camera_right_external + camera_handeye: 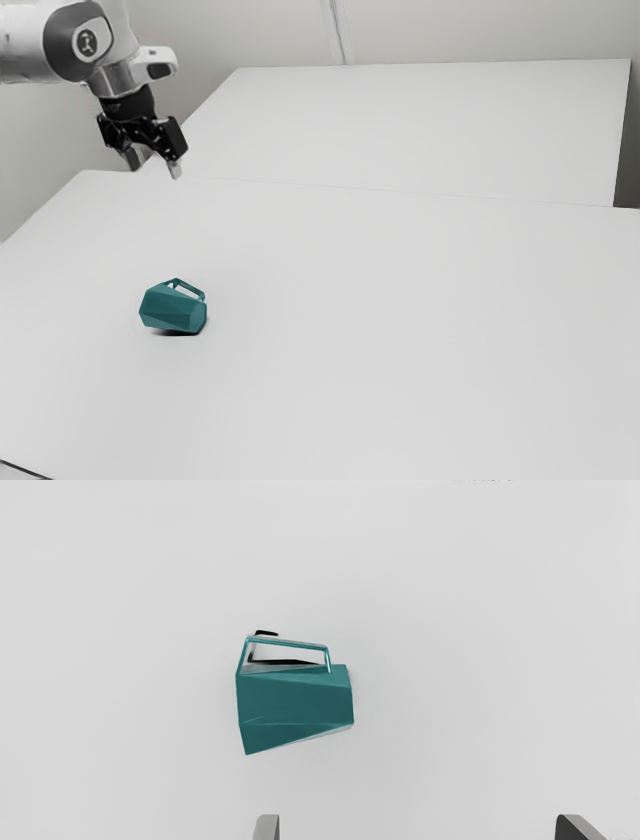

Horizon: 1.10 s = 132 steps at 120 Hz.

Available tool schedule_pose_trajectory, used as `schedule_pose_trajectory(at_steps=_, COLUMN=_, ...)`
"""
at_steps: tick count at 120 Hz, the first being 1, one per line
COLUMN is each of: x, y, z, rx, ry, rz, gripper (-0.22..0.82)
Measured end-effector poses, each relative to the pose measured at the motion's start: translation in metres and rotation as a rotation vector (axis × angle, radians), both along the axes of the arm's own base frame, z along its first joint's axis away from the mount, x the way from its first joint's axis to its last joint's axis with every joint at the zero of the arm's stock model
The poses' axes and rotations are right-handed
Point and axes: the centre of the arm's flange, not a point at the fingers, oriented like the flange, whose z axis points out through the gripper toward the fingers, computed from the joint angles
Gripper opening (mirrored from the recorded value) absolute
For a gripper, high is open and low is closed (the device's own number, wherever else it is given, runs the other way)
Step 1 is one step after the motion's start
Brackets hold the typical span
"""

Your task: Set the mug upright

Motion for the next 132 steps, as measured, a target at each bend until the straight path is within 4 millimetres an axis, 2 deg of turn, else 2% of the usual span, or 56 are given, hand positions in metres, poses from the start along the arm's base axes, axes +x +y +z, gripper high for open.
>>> schedule_pose_trajectory(at_steps=9, x=0.000, y=-0.027, z=-0.008, rx=-0.002, ry=-0.004, rz=-0.054, gripper=0.60)
schedule_pose_trajectory(at_steps=16, x=0.000, y=-0.039, z=-0.019, rx=-0.016, ry=-0.002, rz=-0.077, gripper=0.60)
schedule_pose_trajectory(at_steps=22, x=0.000, y=-0.036, z=-0.036, rx=-0.030, ry=0.009, rz=-0.072, gripper=0.60)
schedule_pose_trajectory(at_steps=28, x=0.000, y=-0.019, z=-0.052, rx=-0.044, ry=0.020, rz=-0.039, gripper=0.60)
schedule_pose_trajectory(at_steps=48, x=0.002, y=0.083, z=-0.094, rx=-0.095, ry=0.017, rz=0.151, gripper=0.60)
schedule_pose_trajectory(at_steps=53, x=0.000, y=0.115, z=-0.105, rx=-0.122, ry=0.011, rz=0.210, gripper=0.60)
schedule_pose_trajectory(at_steps=57, x=-0.003, y=0.148, z=-0.120, rx=-0.156, ry=0.013, rz=0.270, gripper=0.60)
schedule_pose_trajectory(at_steps=67, x=-0.031, y=0.247, z=-0.158, rx=-0.274, ry=-0.005, rz=0.445, gripper=0.60)
schedule_pose_trajectory(at_steps=73, x=-0.045, y=0.281, z=-0.176, rx=-0.338, ry=-0.023, rz=0.492, gripper=0.60)
schedule_pose_trajectory(at_steps=79, x=-0.055, y=0.301, z=-0.189, rx=-0.389, ry=-0.043, rz=0.507, gripper=0.60)
schedule_pose_trajectory(at_steps=91, x=-0.062, y=0.318, z=-0.221, rx=-0.454, ry=-0.052, rz=0.466, gripper=0.60)
schedule_pose_trajectory(at_steps=104, x=-0.062, y=0.321, z=-0.256, rx=-0.515, ry=-0.049, rz=0.374, gripper=0.60)
schedule_pose_trajectory(at_steps=122, x=-0.067, y=0.320, z=-0.273, rx=-0.626, ry=-0.133, rz=0.234, gripper=0.60)
schedule_pose_trajectory(at_steps=132, x=-0.085, y=0.322, z=-0.289, rx=-0.725, ry=-0.216, rz=0.224, gripper=0.60)
